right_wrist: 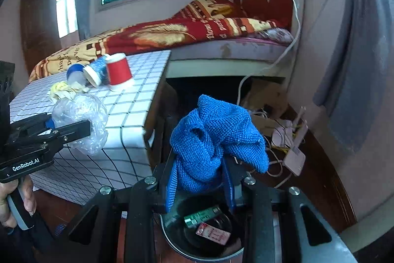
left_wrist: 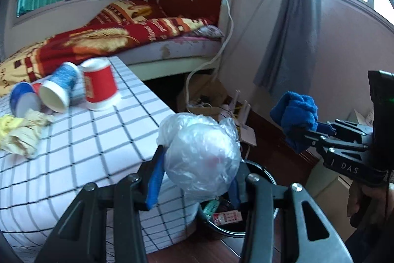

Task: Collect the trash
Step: 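Carry the bag and sock over the bin and open both tools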

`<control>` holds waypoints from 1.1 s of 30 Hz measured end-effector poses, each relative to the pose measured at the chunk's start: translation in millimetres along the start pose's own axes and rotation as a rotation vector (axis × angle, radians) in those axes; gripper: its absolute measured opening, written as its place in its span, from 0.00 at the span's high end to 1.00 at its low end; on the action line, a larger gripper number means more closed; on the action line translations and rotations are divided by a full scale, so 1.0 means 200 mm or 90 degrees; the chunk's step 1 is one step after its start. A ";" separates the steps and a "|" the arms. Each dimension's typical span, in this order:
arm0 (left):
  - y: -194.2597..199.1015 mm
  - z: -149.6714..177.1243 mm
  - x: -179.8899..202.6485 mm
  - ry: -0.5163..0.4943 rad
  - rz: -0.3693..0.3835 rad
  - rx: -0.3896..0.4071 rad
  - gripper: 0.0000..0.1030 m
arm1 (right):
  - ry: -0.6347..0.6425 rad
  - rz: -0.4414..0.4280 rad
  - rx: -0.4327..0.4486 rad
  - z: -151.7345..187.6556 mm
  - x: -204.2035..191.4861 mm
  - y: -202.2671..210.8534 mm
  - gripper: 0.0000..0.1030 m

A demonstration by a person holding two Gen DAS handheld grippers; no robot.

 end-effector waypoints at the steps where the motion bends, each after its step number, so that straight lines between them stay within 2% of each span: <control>1: -0.01 0.01 0.03 -0.003 0.003 -0.004 0.55 | -0.002 0.002 -0.003 0.02 0.02 0.00 0.67; 12: -0.20 0.08 0.17 -0.035 0.039 -0.072 0.56 | -0.014 0.008 -0.058 0.18 0.17 -0.10 0.67; 18: -0.30 0.12 0.21 -0.037 0.058 -0.104 0.56 | 0.001 0.003 -0.089 0.25 0.18 -0.18 0.67; 33: -0.56 0.17 0.28 -0.032 0.102 -0.180 0.55 | 0.045 -0.040 -0.177 0.41 0.21 -0.47 0.67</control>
Point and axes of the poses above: each gripper's, at about its wrist camera, not at the fingertips, and y roughly against the way its jaws point, x to its right, z to its underside, the point moved 2 cm from there along -y, roughly the way its jaws point, and after that the axes turned 15 degrees about -x, right-handed, at the moved point
